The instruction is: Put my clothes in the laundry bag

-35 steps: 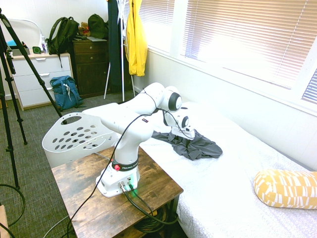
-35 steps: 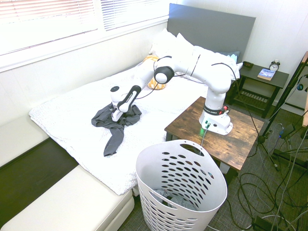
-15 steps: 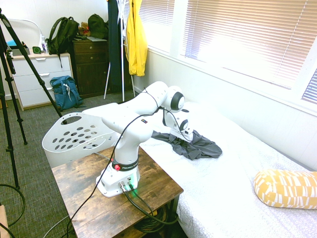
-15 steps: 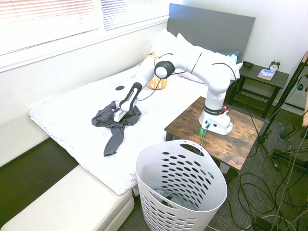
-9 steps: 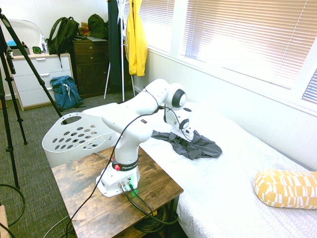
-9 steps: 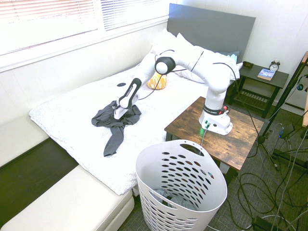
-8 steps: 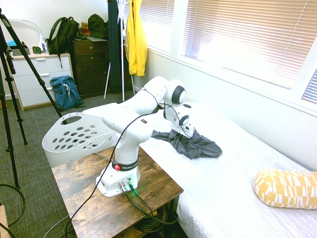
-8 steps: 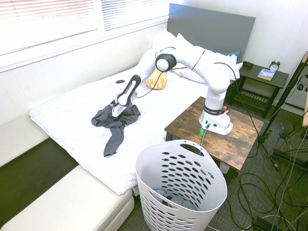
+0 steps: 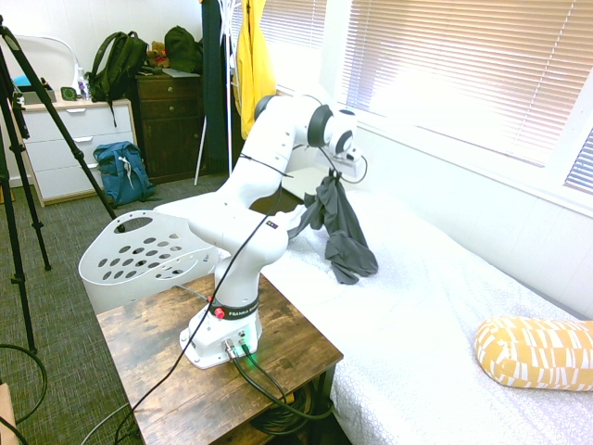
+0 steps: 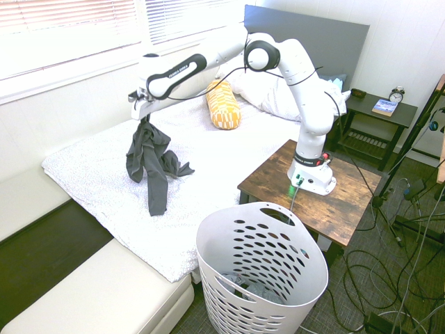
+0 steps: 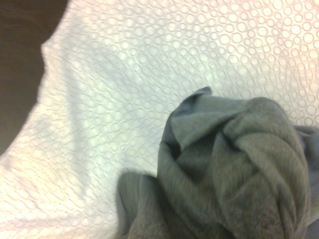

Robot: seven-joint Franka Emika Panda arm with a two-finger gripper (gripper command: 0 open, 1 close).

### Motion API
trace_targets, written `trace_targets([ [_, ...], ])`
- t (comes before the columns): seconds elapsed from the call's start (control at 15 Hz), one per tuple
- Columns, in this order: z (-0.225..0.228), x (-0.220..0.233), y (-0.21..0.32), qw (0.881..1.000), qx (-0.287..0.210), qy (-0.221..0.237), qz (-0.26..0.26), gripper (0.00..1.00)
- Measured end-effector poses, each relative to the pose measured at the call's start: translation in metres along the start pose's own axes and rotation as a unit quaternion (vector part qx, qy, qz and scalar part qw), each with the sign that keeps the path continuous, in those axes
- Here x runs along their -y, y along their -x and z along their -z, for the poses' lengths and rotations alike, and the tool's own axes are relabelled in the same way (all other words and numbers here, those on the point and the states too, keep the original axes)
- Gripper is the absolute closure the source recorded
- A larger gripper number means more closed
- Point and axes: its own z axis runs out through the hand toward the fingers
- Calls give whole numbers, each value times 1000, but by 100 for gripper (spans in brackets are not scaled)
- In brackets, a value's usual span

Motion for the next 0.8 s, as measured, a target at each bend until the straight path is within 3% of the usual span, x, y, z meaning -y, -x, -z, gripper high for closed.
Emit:
trace_targets([
  [0.2,132,54,86,999,-4,-26,41,100],
  [0.4,233,74,205,995,-5,-44,92,100],
  [0.8,299,16,395,986,8,-35,166,100],
])
